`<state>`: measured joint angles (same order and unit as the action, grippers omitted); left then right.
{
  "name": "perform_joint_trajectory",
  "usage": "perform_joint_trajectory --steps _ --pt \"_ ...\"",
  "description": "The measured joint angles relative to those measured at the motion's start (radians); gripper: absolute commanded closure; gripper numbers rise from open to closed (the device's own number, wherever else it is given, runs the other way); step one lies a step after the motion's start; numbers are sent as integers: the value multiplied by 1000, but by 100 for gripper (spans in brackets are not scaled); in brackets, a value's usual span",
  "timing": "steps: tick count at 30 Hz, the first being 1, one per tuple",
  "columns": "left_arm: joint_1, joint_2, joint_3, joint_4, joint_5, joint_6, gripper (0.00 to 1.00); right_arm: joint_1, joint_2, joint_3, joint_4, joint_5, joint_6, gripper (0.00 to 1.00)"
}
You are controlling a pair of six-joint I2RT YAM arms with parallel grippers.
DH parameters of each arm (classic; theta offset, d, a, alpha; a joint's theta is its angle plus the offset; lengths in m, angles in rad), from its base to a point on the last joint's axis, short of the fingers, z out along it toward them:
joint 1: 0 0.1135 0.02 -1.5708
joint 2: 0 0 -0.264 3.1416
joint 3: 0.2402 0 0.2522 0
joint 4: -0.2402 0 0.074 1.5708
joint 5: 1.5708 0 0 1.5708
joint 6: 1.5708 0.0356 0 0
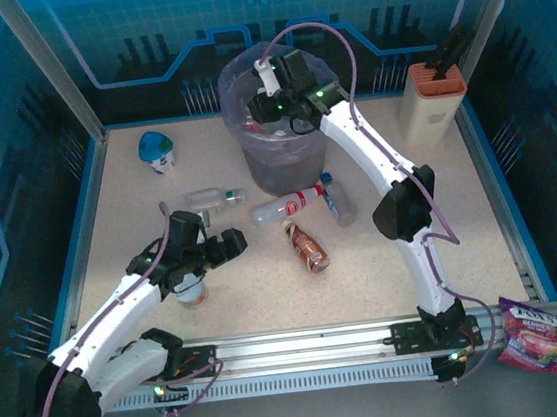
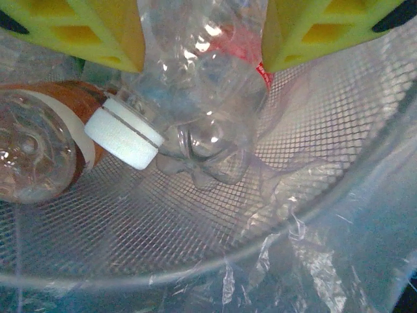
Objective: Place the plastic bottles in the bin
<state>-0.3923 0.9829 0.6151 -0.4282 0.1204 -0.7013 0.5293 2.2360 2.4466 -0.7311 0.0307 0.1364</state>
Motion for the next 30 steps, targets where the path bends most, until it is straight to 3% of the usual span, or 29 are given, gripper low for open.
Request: perform_joint_trajectory --steps 10,17,22,30 --pt "41 64 71 -32 -46 3 3 -16 -291 -178 35 -24 -6 28" --pt "127 245 209 -49 -109 -31 1 -74 -583 -489 79 -28 -9 24" --pt "160 375 272 -13 -129 -128 1 -161 -759 -741 89 -40 2 24" --pt "210 538 309 116 -143 -398 1 -241 -995 -1100 105 -71 64 23"
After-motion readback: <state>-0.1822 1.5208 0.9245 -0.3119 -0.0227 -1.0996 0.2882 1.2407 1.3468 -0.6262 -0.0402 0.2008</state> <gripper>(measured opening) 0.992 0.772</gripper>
